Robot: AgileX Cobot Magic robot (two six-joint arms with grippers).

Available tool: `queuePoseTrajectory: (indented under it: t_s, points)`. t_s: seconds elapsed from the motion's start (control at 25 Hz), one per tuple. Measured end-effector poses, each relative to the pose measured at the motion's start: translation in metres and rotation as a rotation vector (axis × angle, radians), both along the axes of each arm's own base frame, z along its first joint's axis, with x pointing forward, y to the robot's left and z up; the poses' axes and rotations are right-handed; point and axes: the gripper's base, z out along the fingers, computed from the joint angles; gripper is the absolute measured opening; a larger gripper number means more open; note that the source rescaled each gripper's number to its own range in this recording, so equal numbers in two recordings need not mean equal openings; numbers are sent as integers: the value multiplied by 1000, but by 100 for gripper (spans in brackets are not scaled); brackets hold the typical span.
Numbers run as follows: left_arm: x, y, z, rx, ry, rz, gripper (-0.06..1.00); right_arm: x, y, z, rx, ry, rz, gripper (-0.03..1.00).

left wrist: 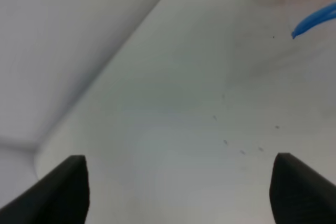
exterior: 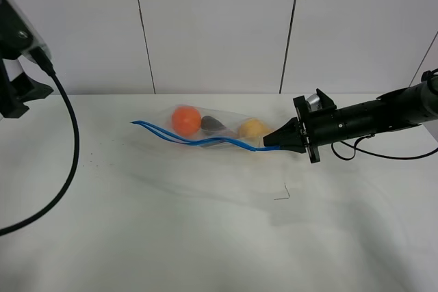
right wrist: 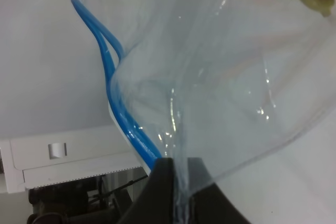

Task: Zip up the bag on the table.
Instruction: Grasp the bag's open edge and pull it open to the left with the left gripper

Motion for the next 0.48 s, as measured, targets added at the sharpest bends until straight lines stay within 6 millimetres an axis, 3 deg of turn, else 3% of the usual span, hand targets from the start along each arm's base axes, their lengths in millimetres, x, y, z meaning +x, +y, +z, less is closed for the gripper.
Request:
queuePoseTrajectory:
  t_s: [0.2, 0.48]
  points:
    - [25, -37, -14, 72, -70, -174, 99, 0, 0, 0, 1, 0, -1, 0]
    - [33, -117, -39, 47, -123, -419, 98, 2, 0, 1, 19, 19, -28, 0]
